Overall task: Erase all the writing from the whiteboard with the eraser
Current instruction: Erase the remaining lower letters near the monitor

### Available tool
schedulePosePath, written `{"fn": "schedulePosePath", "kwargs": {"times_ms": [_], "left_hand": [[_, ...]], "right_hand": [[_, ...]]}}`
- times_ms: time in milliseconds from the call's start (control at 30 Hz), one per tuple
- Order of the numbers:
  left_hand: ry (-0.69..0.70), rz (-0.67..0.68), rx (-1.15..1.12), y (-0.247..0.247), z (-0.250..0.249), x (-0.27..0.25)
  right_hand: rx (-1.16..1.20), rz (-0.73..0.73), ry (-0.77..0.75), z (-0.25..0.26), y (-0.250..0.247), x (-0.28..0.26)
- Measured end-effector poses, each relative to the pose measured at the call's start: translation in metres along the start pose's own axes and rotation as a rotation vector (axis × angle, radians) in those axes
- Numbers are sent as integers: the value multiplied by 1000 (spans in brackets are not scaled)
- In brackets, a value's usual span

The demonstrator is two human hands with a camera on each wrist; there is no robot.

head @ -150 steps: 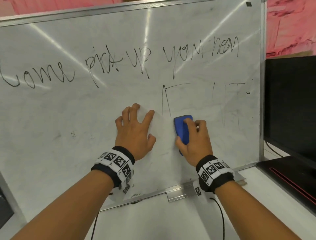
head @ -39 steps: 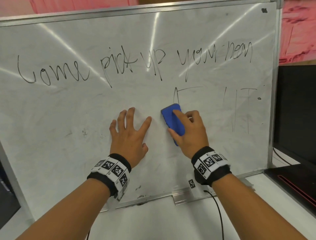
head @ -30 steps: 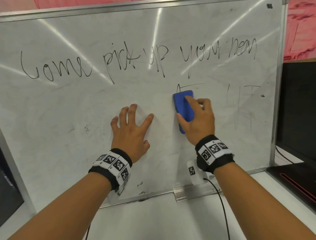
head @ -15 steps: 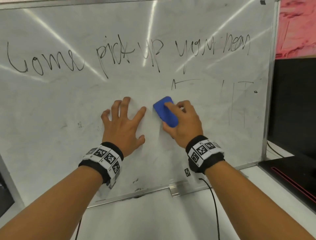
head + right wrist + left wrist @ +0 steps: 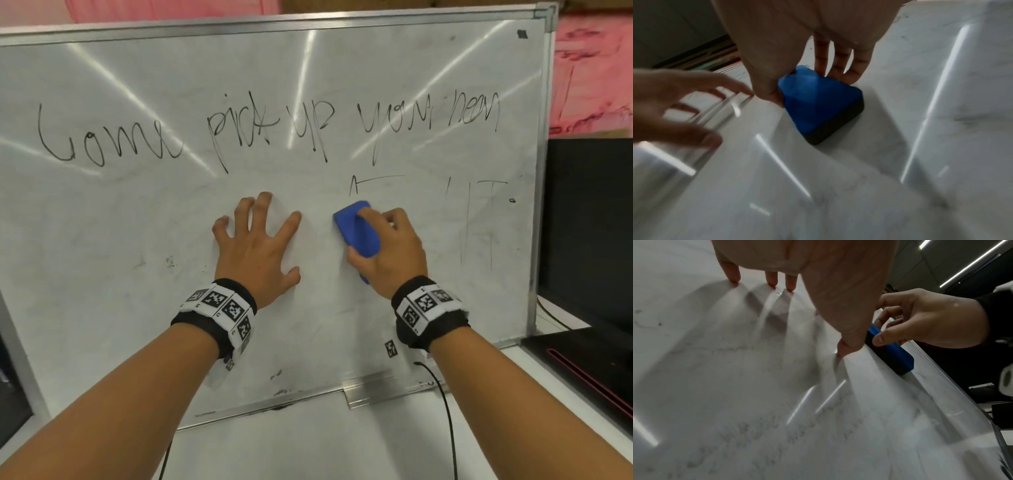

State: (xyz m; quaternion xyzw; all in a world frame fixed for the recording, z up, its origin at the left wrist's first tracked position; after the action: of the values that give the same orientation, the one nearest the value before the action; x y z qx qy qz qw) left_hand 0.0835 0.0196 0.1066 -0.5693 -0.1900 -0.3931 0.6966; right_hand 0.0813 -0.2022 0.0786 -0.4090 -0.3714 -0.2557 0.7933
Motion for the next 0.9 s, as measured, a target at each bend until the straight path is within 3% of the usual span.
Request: {"fn": "schedulePosePath", "kwargs": {"times_ms": [67,133,300,500,600,733,900], "left_hand": [[7,1,4,-1,0,1],[11,-6,-1,-3,1,1],[19,-3,-8,-6,-2,6],[59,-24,-12,-12,-7,13],[66,-30,-12,-12,-12,18],[72,-28,-5,-12,-17,22],[79,-31,-3,-12,-18,29]], "right_hand": [[41,-88,120,-10,-13,15],[38,-115,126,-5,-16,25],[-29,66,-139,20,7,10],[82,-129,153,-12,-21,32],[55,-113,88,-1,-18,34],[-16,49,-92,7,-5,23],[36,-103,88,-12,-25,40]]}}
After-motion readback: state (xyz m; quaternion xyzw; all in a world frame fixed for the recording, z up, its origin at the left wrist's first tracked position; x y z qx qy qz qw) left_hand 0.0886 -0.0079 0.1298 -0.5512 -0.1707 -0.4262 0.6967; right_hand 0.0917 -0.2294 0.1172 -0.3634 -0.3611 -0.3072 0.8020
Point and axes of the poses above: each hand's wrist, its own x-axis towards the middle knuckle, its own y-axis out of the palm, z = x × y, the point moved 6 cm from there along x, towards the middle knuckle
